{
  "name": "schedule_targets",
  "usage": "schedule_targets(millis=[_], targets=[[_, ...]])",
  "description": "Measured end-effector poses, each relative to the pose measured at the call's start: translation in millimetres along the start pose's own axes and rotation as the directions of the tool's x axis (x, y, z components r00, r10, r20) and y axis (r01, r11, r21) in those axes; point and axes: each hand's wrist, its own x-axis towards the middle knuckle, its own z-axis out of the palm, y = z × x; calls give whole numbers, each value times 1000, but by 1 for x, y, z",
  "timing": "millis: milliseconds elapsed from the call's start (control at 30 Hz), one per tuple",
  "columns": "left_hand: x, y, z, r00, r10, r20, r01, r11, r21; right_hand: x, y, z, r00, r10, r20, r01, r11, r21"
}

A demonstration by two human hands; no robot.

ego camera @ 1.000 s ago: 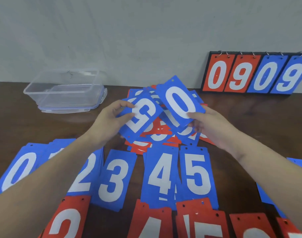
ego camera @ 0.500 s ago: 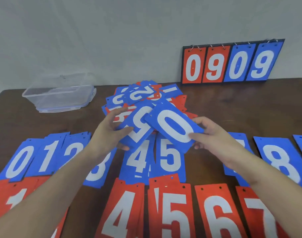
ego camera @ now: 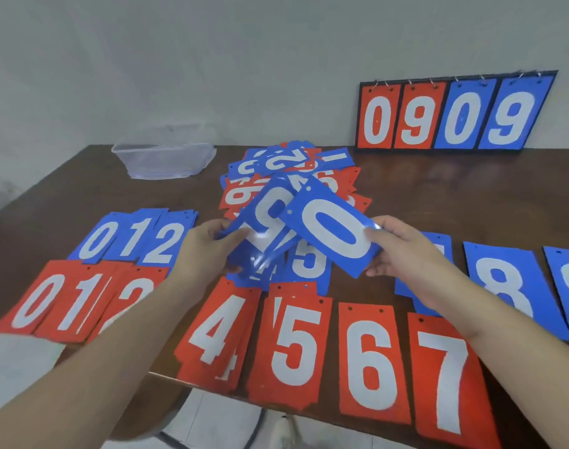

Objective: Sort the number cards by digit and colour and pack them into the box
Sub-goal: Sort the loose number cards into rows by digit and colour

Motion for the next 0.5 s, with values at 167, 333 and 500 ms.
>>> schedule_targets(millis=[167, 333, 500], targets=[[-2, 12, 3, 1000, 17, -8, -17, 999, 40, 3, 2, 3, 1000, 25, -7, -25, 999, 35], [17, 16, -5, 995, 66, 70, -69, 996, 48, 2, 1, 9, 998, 28, -58, -21, 994, 108], [38, -4, -39, 995, 50, 88, -45, 998, -54, 10, 1, 36, 994, 15, -107, -7, 997, 77]])
